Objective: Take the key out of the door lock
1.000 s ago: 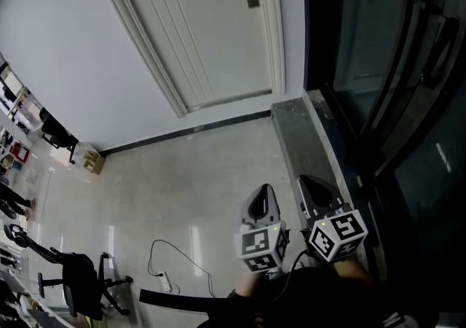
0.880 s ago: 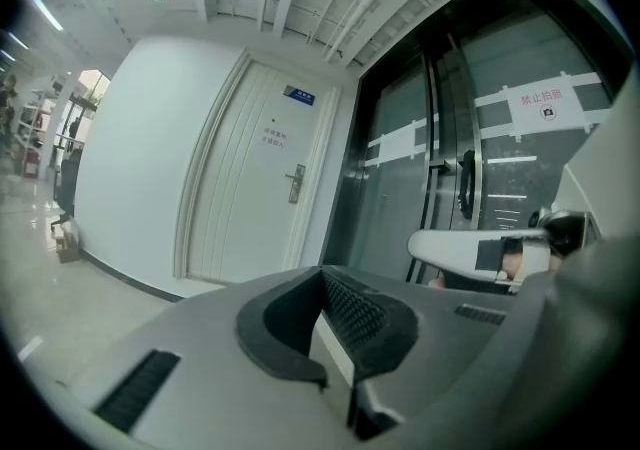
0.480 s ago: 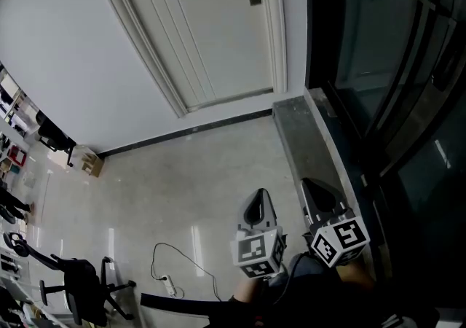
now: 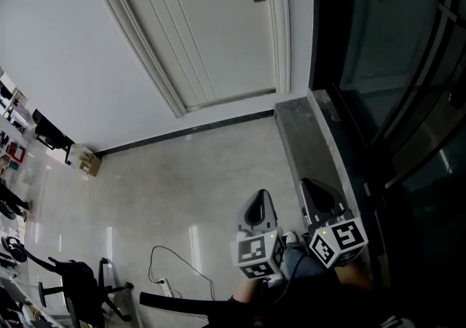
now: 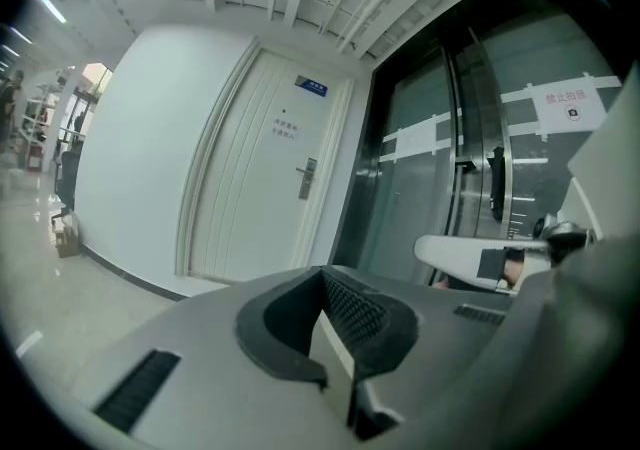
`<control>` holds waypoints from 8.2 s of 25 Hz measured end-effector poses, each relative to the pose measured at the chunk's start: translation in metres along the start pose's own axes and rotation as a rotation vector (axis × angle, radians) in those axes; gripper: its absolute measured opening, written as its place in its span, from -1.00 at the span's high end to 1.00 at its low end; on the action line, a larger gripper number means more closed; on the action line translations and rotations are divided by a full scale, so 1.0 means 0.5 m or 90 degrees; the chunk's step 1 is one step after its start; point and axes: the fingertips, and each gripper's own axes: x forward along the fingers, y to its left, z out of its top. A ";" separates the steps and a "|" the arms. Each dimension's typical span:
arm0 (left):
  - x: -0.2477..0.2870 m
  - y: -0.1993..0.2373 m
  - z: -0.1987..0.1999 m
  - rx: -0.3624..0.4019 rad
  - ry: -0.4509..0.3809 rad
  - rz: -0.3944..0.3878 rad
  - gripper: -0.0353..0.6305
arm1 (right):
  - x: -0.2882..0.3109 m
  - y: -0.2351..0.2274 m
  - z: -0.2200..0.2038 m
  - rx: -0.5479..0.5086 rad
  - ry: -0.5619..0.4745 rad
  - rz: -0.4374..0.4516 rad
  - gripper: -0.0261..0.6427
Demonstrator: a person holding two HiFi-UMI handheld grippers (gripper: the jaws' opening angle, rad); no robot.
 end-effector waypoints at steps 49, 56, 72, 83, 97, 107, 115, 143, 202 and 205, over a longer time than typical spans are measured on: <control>0.847 0.253 0.304 0.028 -0.020 -0.066 0.90 | 0.851 -0.334 0.157 -0.002 -0.052 0.005 0.92; 0.935 0.284 0.307 0.008 -0.002 -0.071 0.89 | 0.936 -0.371 0.153 0.001 -0.043 0.002 0.92; 1.258 0.297 0.412 0.015 -0.025 -0.033 0.90 | 1.216 -0.569 0.227 -0.007 -0.044 0.050 0.92; 1.408 0.287 0.429 0.008 -0.033 -0.030 0.90 | 1.316 -0.670 0.242 -0.027 -0.042 0.069 0.92; 1.597 0.363 0.511 0.020 -0.042 -0.075 0.89 | 1.516 -0.732 0.269 -0.025 -0.067 0.034 0.91; 1.750 0.441 0.590 0.026 -0.034 -0.129 0.90 | 1.688 -0.759 0.302 -0.016 -0.080 0.002 0.92; 1.815 0.461 0.599 0.018 -0.015 -0.159 0.90 | 1.744 -0.789 0.307 -0.021 -0.087 -0.040 0.91; 1.950 0.421 0.643 -0.010 -0.060 -0.081 0.90 | 1.784 -0.972 0.554 -0.595 -0.132 -0.139 0.74; 1.966 0.426 0.667 -0.017 -0.051 -0.110 0.90 | 1.844 -1.014 0.542 -1.146 0.102 -0.213 0.89; 1.966 0.427 0.672 -0.018 -0.049 -0.106 0.89 | 1.844 -1.013 0.544 -1.120 0.106 -0.217 0.89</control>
